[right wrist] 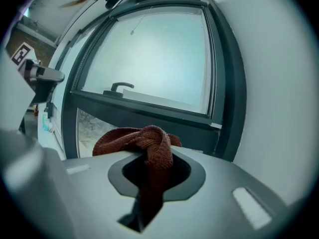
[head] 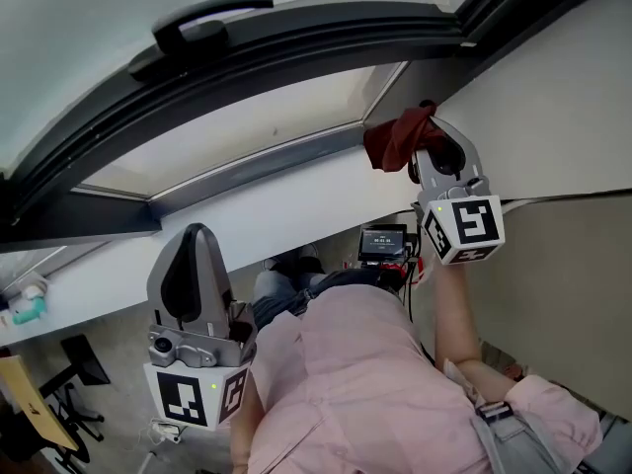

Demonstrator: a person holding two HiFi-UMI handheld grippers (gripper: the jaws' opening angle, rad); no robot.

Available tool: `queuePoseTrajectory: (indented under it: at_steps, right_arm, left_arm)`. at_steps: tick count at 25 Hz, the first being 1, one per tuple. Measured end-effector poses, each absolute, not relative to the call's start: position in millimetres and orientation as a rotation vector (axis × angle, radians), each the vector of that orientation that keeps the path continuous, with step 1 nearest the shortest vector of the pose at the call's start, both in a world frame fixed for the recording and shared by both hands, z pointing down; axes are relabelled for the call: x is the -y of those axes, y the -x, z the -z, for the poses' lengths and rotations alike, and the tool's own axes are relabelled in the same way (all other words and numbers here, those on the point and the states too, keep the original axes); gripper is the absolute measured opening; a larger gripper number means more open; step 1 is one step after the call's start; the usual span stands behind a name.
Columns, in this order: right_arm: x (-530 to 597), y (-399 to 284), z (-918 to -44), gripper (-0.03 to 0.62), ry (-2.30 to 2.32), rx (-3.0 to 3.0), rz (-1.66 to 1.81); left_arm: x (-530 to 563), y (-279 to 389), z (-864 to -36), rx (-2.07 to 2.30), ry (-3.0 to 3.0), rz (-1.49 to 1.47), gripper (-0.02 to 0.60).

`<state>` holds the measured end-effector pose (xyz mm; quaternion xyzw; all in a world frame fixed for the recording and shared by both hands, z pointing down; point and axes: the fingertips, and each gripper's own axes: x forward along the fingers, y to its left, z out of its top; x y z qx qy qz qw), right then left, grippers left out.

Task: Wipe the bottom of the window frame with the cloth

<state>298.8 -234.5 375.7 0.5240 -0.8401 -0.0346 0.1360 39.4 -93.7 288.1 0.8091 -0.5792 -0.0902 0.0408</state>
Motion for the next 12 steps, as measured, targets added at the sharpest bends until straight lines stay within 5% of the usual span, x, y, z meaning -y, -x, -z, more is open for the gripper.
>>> queuePoseTrajectory:
  at_steps: [12]
  right_arm:
    - [173, -279, -340, 0.054, -1.374, 2.588, 0.079]
  left_arm:
    - [97, -74, -290, 1.638, -2.566, 0.286, -0.005]
